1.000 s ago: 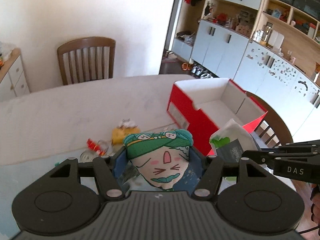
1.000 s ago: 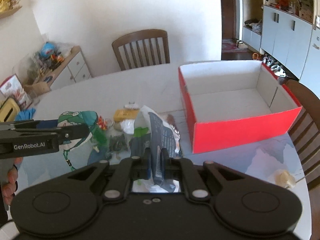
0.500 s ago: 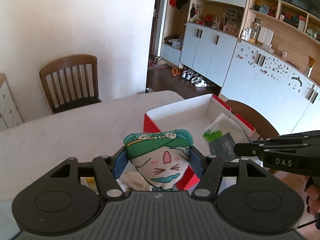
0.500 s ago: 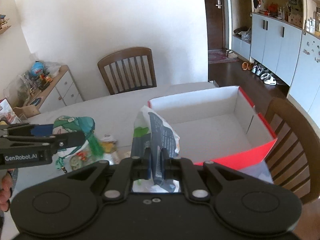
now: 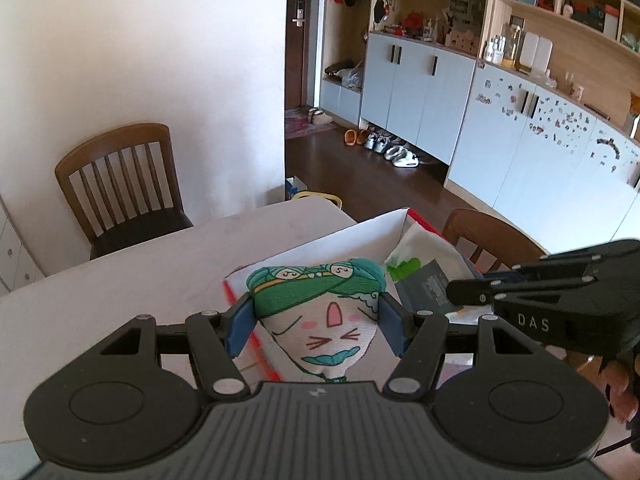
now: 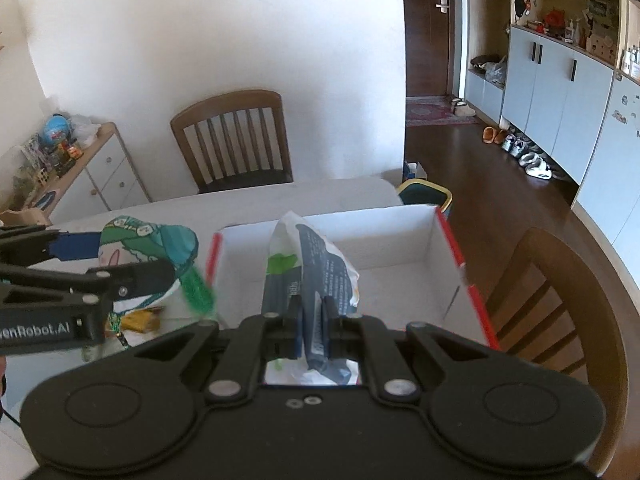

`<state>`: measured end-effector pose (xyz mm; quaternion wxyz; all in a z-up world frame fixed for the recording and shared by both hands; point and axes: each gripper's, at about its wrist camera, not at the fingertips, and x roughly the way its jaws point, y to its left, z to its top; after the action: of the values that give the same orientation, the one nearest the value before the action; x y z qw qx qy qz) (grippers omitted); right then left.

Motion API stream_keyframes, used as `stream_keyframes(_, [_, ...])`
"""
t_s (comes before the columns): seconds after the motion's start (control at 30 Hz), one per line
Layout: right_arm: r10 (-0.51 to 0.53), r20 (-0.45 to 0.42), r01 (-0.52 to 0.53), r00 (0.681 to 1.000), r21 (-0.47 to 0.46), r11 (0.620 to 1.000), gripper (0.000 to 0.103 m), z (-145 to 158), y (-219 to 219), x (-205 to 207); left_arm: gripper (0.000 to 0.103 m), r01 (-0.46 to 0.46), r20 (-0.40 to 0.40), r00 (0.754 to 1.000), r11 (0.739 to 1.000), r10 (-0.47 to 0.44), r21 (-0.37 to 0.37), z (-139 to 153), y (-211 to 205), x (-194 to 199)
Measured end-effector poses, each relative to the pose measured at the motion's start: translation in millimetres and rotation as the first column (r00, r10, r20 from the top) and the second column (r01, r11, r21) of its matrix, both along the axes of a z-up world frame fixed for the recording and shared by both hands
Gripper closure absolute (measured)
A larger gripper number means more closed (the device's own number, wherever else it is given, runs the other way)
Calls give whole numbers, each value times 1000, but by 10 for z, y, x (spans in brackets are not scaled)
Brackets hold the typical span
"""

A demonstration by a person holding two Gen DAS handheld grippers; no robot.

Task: Organize objects
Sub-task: 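Carry the doll in left tool and the bag in right tool over the shoebox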

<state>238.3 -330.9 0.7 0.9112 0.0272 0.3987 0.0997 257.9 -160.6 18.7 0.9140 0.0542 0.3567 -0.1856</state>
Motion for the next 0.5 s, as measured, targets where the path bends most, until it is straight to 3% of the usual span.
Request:
stream_keyframes(0.3, [3, -63, -4, 998, -14, 1000, 95, -326, -356, 415, 38, -28, -70, 997, 998, 31, 54, -486, -423, 304])
stream_keyframes(0.5, [35, -121, -40, 992, -37, 999, 95, -592, -336, 568, 38, -55, -124, 990, 995, 65, 80, -841, -536, 483])
